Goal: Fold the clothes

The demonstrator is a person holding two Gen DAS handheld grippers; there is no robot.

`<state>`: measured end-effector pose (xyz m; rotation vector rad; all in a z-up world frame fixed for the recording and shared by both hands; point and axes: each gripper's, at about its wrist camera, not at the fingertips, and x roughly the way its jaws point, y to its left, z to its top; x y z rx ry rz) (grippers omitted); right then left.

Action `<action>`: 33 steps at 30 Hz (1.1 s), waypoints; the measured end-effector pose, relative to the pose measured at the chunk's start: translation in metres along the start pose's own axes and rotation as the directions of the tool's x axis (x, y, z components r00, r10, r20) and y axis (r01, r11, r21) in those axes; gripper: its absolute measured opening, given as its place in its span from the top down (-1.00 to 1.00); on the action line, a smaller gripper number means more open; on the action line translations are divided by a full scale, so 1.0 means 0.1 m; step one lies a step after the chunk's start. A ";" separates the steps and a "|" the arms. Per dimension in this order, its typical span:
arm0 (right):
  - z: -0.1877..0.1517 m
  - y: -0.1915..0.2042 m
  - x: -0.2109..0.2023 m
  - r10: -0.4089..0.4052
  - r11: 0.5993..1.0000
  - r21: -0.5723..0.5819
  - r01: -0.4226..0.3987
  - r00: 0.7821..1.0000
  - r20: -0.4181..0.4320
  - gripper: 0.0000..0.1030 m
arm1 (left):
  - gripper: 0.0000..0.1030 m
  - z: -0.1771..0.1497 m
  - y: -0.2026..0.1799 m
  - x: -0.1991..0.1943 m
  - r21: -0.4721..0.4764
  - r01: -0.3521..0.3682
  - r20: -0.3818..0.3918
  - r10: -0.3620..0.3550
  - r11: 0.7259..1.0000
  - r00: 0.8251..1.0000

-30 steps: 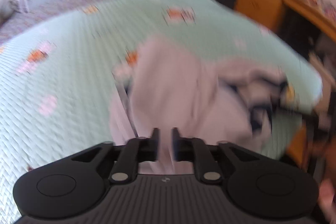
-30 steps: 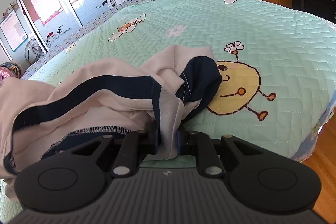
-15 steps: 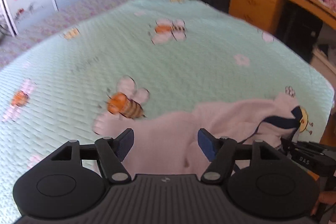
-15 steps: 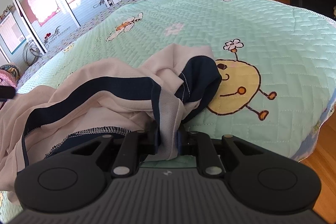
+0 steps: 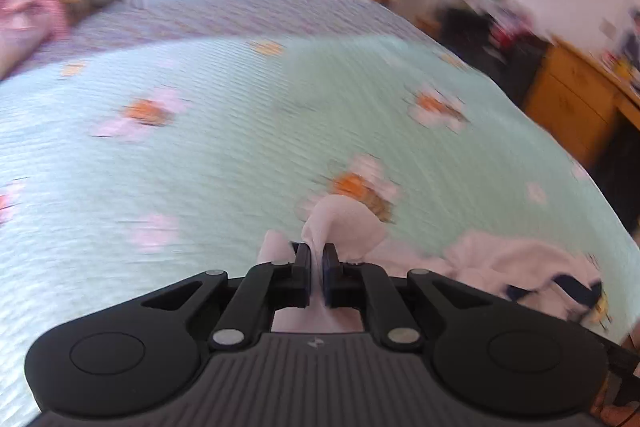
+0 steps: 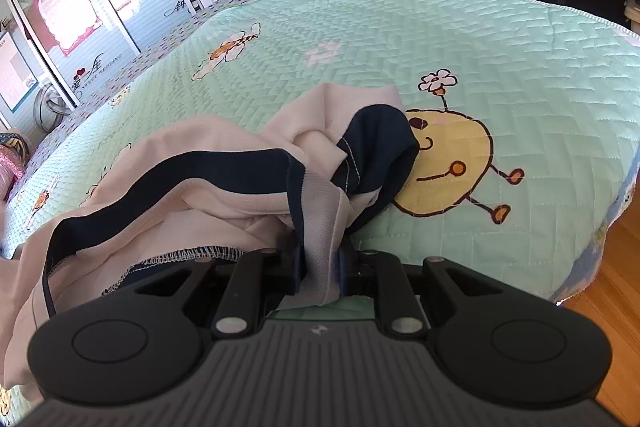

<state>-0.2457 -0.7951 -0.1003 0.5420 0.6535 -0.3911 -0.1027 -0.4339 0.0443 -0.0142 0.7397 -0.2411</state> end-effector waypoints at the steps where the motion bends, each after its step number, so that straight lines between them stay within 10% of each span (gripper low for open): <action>1: 0.01 0.01 0.01 -0.004 1.000 0.000 0.004 1.000 0.000 0.63 | 0.89 -0.01 0.13 -0.09 -0.019 -0.032 0.002 0.032 0.999 0.999; 4: 0.02 0.02 0.02 -0.015 1.000 0.004 0.015 1.000 0.000 0.63 | 0.89 -0.13 0.44 -0.17 -0.043 -0.109 -0.058 0.106 0.993 0.993; 9: 0.02 0.05 0.04 -0.031 1.000 -0.004 0.031 1.000 0.001 0.61 | 0.85 -0.46 0.71 0.14 -0.112 -0.065 -0.249 0.035 0.992 0.968; 17: 0.10 -0.01 0.07 -0.004 1.000 -0.014 0.004 1.000 -0.031 0.60 | 0.67 -0.35 0.68 -0.15 -0.092 -0.265 -0.046 0.262 0.960 0.964; 22: 0.10 0.01 0.07 -0.007 1.000 -0.005 0.007 1.000 -0.029 0.60 | 0.17 -0.23 0.10 -0.37 0.128 -0.063 0.074 0.054 0.990 0.996; 26: 0.09 0.00 0.08 -0.005 1.000 -0.005 0.004 1.000 -0.030 0.59 | -0.02 -0.36 -0.55 -0.16 0.390 0.242 -0.097 -0.222 0.888 0.970; 30: 0.10 -0.03 0.08 0.011 1.000 -0.004 -0.011 0.999 -0.037 0.59 | -0.02 -0.53 -0.99 0.03 0.557 0.221 -0.107 -0.194 0.800 0.975; 33: 0.11 -0.05 0.07 0.019 1.000 0.005 -0.019 0.999 -0.041 0.58 | -0.02 -0.50 -1.03 0.23 0.570 0.225 -0.118 -0.193 0.790 0.974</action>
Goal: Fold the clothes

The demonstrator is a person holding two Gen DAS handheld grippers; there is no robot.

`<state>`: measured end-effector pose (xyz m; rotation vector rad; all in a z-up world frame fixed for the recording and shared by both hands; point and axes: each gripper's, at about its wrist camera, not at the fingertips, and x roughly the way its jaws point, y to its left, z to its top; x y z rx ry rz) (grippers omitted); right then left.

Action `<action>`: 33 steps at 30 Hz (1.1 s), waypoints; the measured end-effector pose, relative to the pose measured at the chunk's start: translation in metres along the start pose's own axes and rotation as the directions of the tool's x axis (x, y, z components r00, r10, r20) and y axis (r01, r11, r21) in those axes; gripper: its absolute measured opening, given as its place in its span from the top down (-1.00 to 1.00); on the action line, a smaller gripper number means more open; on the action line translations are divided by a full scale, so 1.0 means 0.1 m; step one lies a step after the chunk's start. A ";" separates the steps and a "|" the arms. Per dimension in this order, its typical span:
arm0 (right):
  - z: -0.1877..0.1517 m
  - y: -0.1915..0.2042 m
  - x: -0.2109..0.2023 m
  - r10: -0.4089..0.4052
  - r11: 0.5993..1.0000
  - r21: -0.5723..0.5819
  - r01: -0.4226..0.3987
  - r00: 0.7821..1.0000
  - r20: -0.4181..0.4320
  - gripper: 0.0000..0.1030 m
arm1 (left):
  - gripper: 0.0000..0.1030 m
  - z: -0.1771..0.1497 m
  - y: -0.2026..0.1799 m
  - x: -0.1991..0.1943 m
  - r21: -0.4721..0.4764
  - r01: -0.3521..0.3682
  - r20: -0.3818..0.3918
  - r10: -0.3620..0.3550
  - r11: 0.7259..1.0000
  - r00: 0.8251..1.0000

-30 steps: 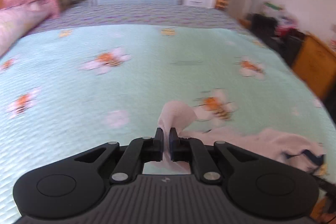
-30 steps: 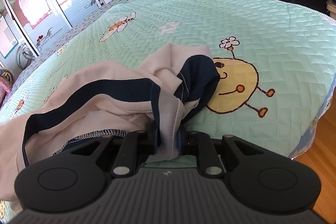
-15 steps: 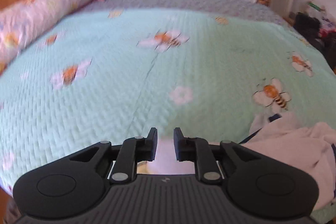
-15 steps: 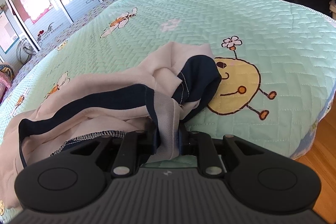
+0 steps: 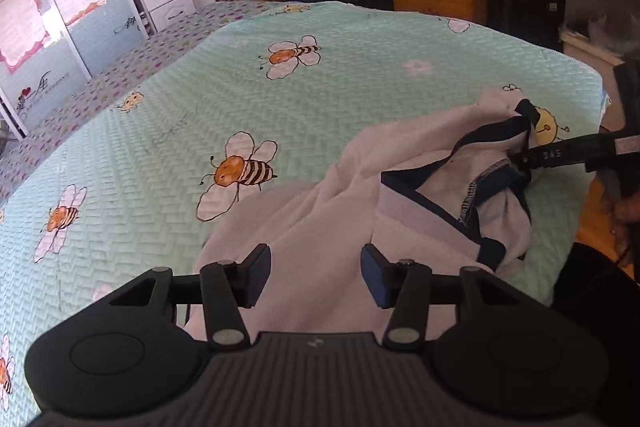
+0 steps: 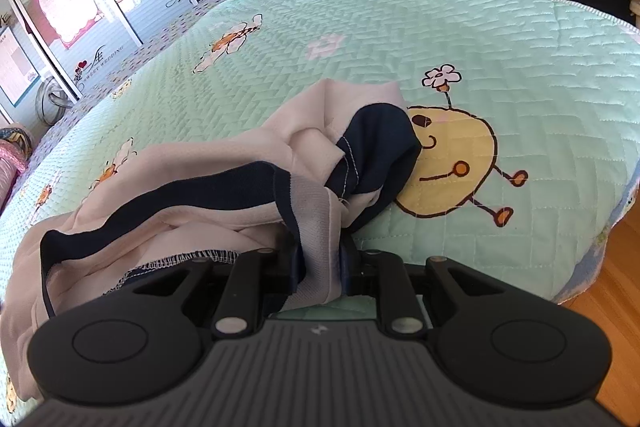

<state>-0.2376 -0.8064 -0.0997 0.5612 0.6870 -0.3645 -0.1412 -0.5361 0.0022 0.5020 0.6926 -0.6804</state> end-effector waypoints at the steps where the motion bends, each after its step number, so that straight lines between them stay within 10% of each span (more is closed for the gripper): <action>1: 0.00 0.00 0.00 -0.001 1.000 0.002 0.001 1.000 -0.001 0.58 | -0.02 0.02 0.03 0.07 0.001 0.005 -0.009 -0.005 1.000 1.000; 9: -0.02 0.00 0.00 0.000 1.000 0.000 0.000 1.000 0.007 0.57 | 0.01 0.10 0.03 0.42 0.034 0.032 -0.055 -0.030 0.999 0.998; 11: -0.02 -0.01 0.00 0.003 1.000 0.000 -0.003 1.000 0.007 0.57 | 0.18 0.07 -0.01 0.38 0.033 0.085 -0.037 -0.084 0.996 0.996; 13: -0.02 -0.01 0.00 0.004 1.000 -0.001 -0.004 1.000 0.007 0.57 | 0.91 0.02 -0.08 0.35 0.054 0.084 -0.029 -0.083 0.995 0.996; 14: -0.02 -0.01 0.00 0.003 1.000 -0.002 -0.003 1.000 0.007 0.57 | 0.96 0.00 -0.09 0.35 0.056 0.074 -0.028 -0.072 0.996 0.997; 33: 0.20 0.25 -0.15 0.103 0.995 -0.015 -0.103 0.994 -0.043 0.26 | 0.97 0.33 0.62 -0.13 -0.171 -0.089 0.153 0.116 0.981 0.981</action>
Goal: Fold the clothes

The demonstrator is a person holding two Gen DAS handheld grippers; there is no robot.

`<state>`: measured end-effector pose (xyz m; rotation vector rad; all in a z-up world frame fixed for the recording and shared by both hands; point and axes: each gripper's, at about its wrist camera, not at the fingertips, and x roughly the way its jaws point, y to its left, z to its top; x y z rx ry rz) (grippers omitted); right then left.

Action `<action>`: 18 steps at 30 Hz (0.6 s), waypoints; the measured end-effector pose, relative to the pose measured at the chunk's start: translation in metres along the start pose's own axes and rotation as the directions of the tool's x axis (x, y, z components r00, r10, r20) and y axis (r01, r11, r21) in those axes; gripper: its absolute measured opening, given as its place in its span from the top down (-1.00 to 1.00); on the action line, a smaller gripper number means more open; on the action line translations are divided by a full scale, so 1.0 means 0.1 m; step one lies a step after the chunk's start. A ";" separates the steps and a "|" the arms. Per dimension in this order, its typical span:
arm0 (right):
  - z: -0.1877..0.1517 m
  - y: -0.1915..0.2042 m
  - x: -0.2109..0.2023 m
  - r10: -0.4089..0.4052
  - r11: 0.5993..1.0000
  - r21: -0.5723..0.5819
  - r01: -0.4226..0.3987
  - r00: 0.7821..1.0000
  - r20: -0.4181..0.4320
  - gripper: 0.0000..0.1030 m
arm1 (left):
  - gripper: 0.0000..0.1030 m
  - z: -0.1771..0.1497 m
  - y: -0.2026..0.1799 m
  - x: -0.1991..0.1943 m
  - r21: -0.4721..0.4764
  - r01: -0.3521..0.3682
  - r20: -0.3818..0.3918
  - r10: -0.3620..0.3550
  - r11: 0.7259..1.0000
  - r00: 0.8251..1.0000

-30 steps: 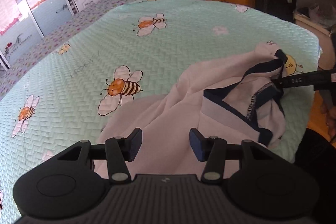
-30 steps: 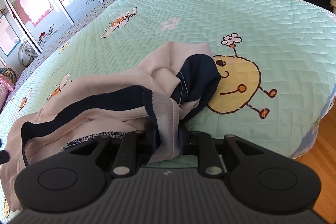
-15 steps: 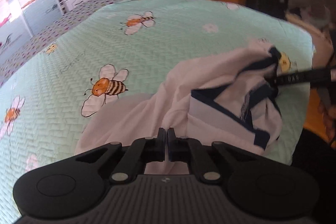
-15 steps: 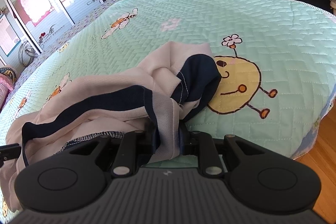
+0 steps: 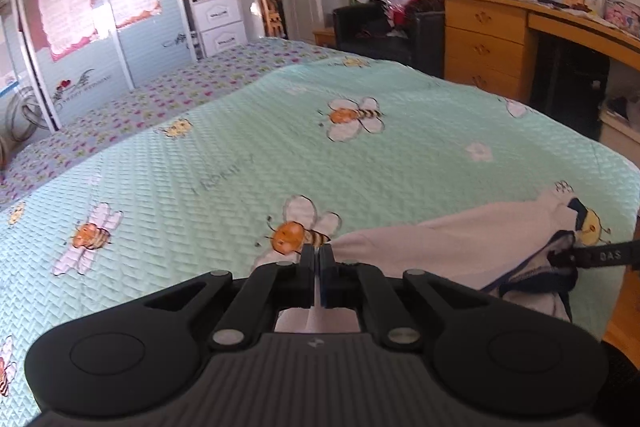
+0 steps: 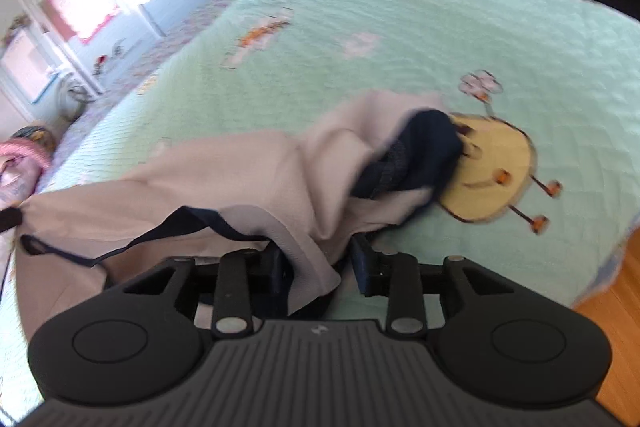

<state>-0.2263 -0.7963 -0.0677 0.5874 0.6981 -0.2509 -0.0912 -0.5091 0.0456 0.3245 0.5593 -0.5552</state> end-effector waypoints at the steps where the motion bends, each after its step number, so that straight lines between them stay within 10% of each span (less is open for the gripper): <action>1: 0.01 0.06 -0.02 0.021 1.000 -0.021 -0.021 1.000 0.011 0.18 | 0.97 0.01 0.06 -0.02 -0.012 -0.020 0.007 0.020 1.000 1.000; 10: 0.01 0.45 -0.09 0.253 0.956 -0.151 -0.254 0.967 -0.022 -0.06 | 0.97 -0.29 0.68 -0.18 -0.209 -0.218 -0.053 0.212 0.953 0.976; 15: -0.13 0.49 -0.21 0.276 0.938 -0.202 -0.281 0.960 -0.055 -0.11 | 1.00 -0.66 1.00 -0.15 -0.314 -0.398 -0.159 0.365 0.862 0.917; 18: -0.19 0.50 -0.33 0.280 0.926 -0.251 -0.283 0.959 -0.045 -0.11 | 1.00 -0.85 1.21 -0.19 -0.420 -0.379 -0.199 0.323 0.825 0.925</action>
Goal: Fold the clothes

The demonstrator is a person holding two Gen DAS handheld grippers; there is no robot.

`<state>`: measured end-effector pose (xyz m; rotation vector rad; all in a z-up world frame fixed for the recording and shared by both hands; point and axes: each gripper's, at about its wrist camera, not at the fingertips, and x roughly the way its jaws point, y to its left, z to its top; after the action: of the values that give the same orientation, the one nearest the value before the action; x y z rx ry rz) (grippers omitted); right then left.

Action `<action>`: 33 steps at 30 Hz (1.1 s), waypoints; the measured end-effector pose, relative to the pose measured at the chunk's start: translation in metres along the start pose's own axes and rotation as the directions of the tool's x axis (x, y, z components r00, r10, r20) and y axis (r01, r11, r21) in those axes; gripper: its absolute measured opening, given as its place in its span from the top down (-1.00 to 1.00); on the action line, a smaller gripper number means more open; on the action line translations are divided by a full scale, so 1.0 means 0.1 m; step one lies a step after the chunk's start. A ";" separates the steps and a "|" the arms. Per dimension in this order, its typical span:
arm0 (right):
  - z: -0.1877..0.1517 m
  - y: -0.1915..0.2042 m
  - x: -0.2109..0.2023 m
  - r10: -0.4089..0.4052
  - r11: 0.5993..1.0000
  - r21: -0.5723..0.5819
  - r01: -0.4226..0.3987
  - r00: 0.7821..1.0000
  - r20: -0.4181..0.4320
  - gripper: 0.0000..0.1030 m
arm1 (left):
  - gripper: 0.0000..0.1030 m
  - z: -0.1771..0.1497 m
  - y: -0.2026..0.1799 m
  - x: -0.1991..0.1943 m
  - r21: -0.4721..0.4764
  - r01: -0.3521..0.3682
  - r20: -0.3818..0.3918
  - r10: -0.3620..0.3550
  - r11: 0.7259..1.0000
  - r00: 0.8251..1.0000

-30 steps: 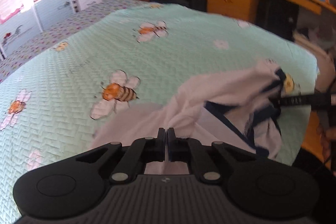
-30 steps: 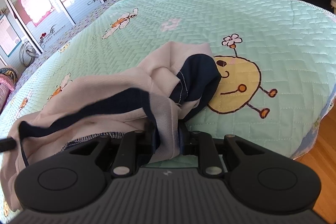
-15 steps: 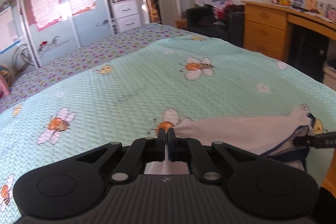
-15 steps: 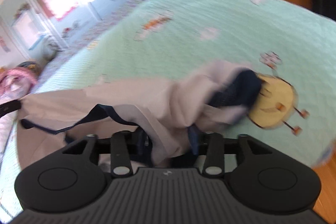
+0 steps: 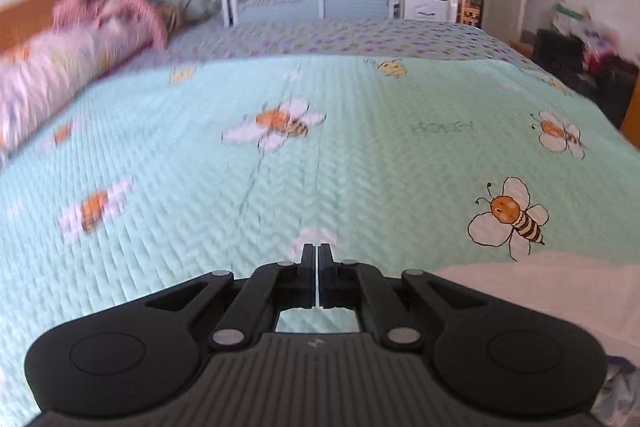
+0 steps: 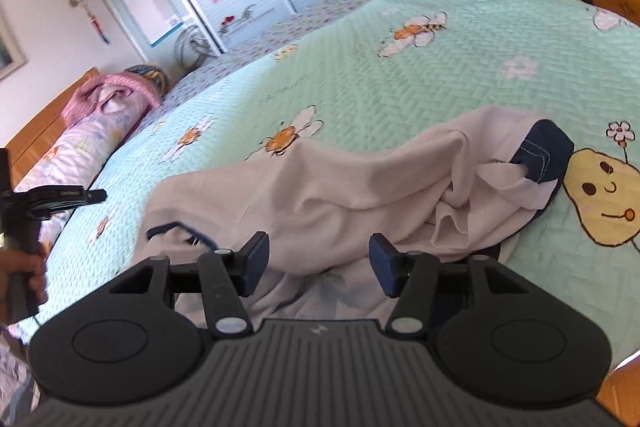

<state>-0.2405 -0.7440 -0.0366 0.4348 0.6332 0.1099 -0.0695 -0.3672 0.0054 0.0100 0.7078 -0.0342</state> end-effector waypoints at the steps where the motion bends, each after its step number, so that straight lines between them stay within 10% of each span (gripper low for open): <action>1: 0.00 0.03 -0.04 -0.012 0.999 -0.034 0.013 1.000 0.019 -0.11 | 1.00 -0.02 0.02 -0.01 -0.001 0.009 -0.009 -0.009 1.000 1.000; 6: 0.19 0.25 -0.04 -0.133 0.937 -0.302 0.176 0.978 0.160 -0.33 | 0.98 -0.13 -0.16 -0.15 0.068 0.109 -0.031 -0.107 0.992 0.994; 12: 0.36 0.25 0.53 -0.150 0.877 -0.458 0.145 0.988 0.025 -0.28 | 0.95 -0.25 -0.44 -0.34 0.146 0.217 -0.055 -0.211 0.965 0.976; 14: 0.38 0.22 0.62 -0.156 0.893 -0.431 0.130 0.988 -0.024 0.99 | 0.90 -0.27 -0.47 -0.37 0.155 0.235 -0.068 -0.227 0.959 0.971; 19: 0.38 0.16 0.42 -0.145 0.939 -0.310 0.147 0.989 0.030 0.96 | 0.38 -0.33 -0.49 -0.34 0.164 0.256 -0.103 -0.241 0.953 0.965; 24: 0.68 -0.35 0.23 -0.223 0.974 -0.002 0.225 0.968 0.114 0.96 | 0.37 -0.36 -0.64 -0.41 0.210 0.298 -0.103 -0.282 0.931 0.954; 33: 0.53 -0.66 0.24 -0.289 0.951 0.134 0.277 0.955 0.074 0.68 | 0.33 -0.57 -1.19 -0.58 0.478 0.367 -0.110 -0.360 0.798 0.926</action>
<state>-0.1920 -0.8174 -0.0397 0.4604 0.6065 -0.2233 -0.1547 -0.4837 -0.0003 0.3666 0.6909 -0.5903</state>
